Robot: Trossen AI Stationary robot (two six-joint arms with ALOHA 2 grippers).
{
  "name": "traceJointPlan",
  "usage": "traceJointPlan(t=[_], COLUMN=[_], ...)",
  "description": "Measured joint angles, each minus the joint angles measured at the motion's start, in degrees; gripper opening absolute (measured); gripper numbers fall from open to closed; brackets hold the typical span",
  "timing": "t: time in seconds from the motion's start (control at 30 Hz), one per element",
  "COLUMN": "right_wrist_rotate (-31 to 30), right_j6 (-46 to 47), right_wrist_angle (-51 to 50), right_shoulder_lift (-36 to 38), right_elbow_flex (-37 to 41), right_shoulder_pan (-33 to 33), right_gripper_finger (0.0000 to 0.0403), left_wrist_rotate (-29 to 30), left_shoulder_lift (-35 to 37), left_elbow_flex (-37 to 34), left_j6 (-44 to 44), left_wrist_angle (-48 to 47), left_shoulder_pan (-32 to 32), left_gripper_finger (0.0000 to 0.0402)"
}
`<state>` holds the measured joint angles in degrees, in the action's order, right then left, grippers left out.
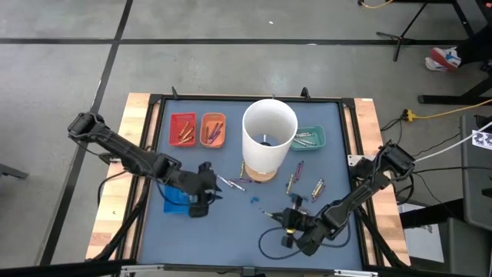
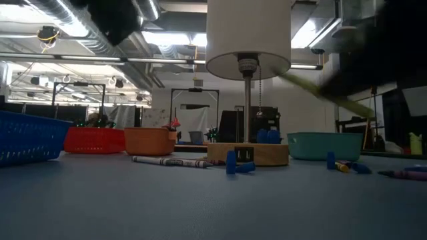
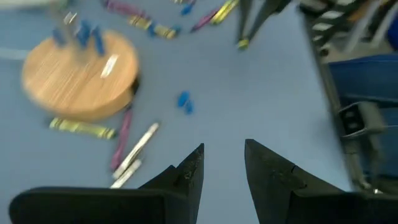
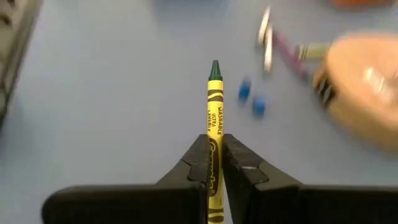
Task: Sort crayons
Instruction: Put the green crayon into the red bin
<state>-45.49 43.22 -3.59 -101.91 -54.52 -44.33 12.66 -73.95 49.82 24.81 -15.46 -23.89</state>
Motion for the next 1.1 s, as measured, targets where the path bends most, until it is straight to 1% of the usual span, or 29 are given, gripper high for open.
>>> traceJointPlan(t=[0.1,0.2,0.3,0.43,0.57,0.67,0.87,1.0,1.1], right_wrist_rotate=[-4.23,-4.61,-4.03,-2.78,1.62,6.37,15.31,20.87,25.27], right_j6=[-8.50,-18.79,-28.65,-40.00,-48.34,-51.04,-51.25,-51.27,-51.27], right_wrist_angle=[7.81,17.57,28.19,40.73,50.18,54.34,58.16,60.84,62.28], right_shoulder_lift=[0.29,0.33,0.35,0.35,0.40,0.40,0.40,0.40,0.40], right_elbow_flex=[0.00,-0.02,-0.02,-0.02,-0.02,-0.02,-0.02,-0.03,-0.04], right_shoulder_pan=[1.68,3.58,5.23,7.12,9.25,11.01,14.89,17.16,18.63], right_gripper_finger=[0.0025,0.0025,0.0025,0.0025,0.0025,0.0025,0.0025,0.0025,0.0025], left_wrist_rotate=[1.99,4.68,5.95,6.22,6.22,6.24,6.22,6.26,6.48], left_shoulder_lift=[0.00,0.00,0.00,0.00,0.00,0.00,0.00,0.00,0.00], left_elbow_flex=[0.00,0.00,0.00,0.00,0.00,0.00,0.00,0.00,0.00], left_j6=[-2.22,-4.28,-6.37,-9.90,-14.14,-17.41,-23.94,-26.40,-26.57], left_wrist_angle=[4.35,7.69,10.54,14.13,19.27,23.75,31.37,33.26,33.28], left_shoulder_pan=[-1.93,-3.25,-4.05,-4.67,-4.73,-4.68,-4.67,-4.63,-4.63], left_gripper_finger=[0.0100,0.0100,0.0100,0.0100,0.0100,0.0100,0.0100,0.0100,0.0100])
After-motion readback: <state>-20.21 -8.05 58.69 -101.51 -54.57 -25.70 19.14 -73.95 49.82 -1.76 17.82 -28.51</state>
